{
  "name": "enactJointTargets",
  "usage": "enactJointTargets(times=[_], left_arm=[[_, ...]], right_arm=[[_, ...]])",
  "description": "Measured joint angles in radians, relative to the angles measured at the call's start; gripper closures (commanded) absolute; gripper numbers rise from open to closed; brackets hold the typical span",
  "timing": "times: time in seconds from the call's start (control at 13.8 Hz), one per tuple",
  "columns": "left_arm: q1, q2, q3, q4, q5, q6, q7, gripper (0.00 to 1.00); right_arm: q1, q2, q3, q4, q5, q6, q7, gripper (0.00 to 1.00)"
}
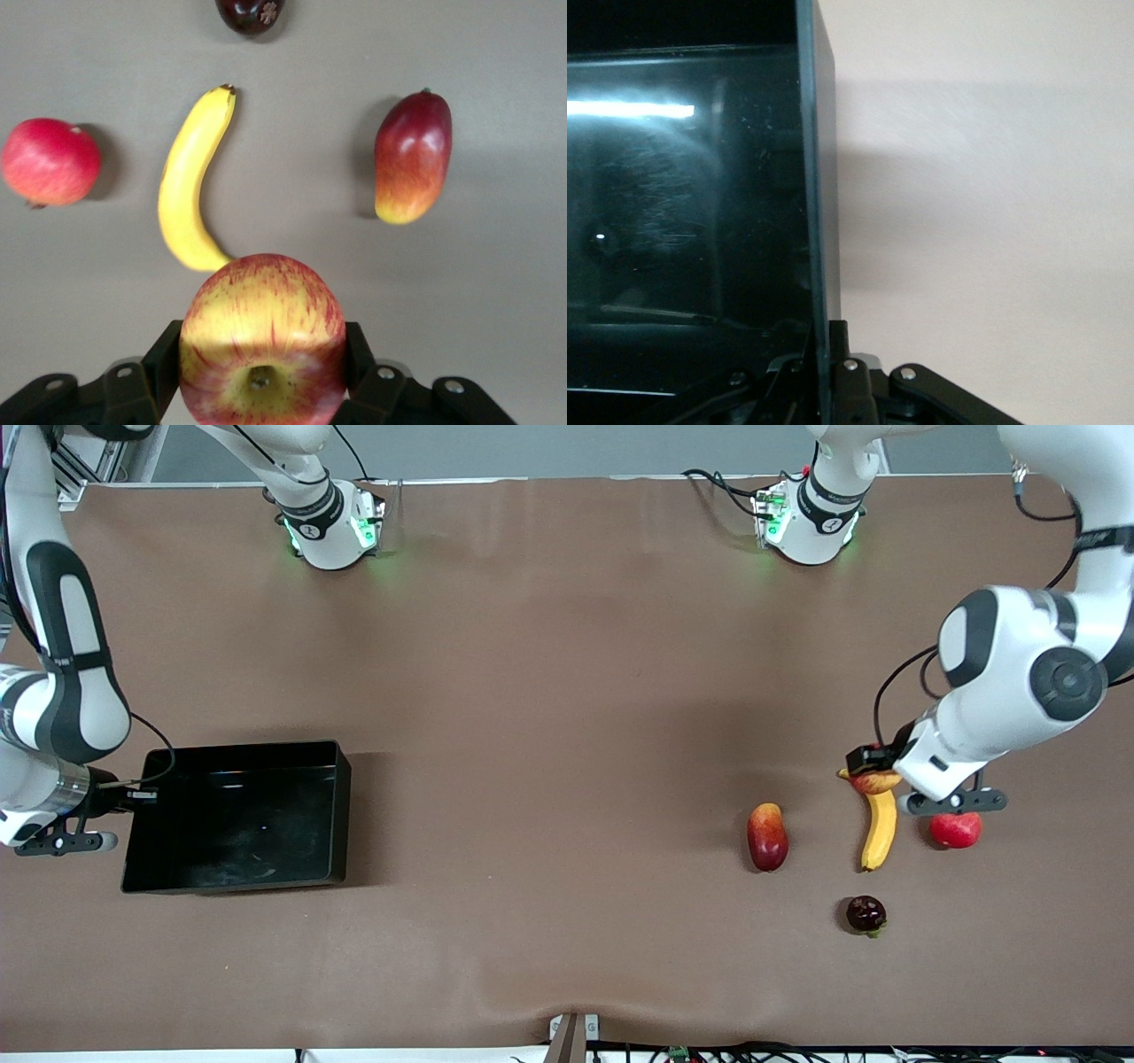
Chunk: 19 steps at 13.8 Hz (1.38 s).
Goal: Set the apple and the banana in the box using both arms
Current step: 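Slide the box toward the fruits with the right gripper while the left carries the apple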
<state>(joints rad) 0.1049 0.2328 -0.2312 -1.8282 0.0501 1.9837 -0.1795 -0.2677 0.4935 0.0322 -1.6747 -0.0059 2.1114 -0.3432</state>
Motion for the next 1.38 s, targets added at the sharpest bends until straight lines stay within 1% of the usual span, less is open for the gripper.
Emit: enactJointTargets(times=[0.15, 0.29, 0.51, 0.65, 0.87, 1.02, 1.16, 1.38], left_arm=[[-0.001, -0.022, -0.019, 0.024, 0.0, -0.068, -0.039, 1.0], [-0.003, -0.029, -0.078, 0.034, -0.001, -0.1, -0.141, 1.0], [-0.016, -0.021, -0.178, 0.034, -0.001, -0.104, -0.324, 1.0], [-0.044, -0.005, -0.21, 0.035, -0.001, -0.103, -0.421, 1.0], [-0.123, 0.048, -0.214, 0.056, -0.001, -0.072, -0.582, 1.0], [-0.176, 0.1, -0.215, 0.105, -0.001, -0.058, -0.68, 1.0], [-0.205, 0.134, -0.215, 0.153, -0.001, -0.058, -0.729, 1.0], [-0.215, 0.146, -0.215, 0.176, -0.001, -0.058, -0.751, 1.0]], right_arm=[[0.065, -0.058, 0.003, 0.001, 0.039, -0.065, 0.024, 1.0], [0.142, -0.099, 0.008, 0.001, 0.063, -0.101, 0.062, 1.0], [0.269, -0.122, 0.011, 0.0, 0.068, -0.105, 0.129, 1.0], [0.362, -0.122, 0.013, -0.002, 0.071, -0.111, 0.204, 1.0], [0.519, -0.122, 0.014, -0.011, 0.079, -0.106, 0.379, 1.0], [0.61, -0.117, 0.014, -0.016, 0.08, -0.081, 0.464, 1.0], [0.678, -0.107, 0.013, -0.021, 0.081, -0.06, 0.528, 1.0], [0.748, -0.071, 0.012, -0.024, 0.081, -0.009, 0.605, 1.0]])
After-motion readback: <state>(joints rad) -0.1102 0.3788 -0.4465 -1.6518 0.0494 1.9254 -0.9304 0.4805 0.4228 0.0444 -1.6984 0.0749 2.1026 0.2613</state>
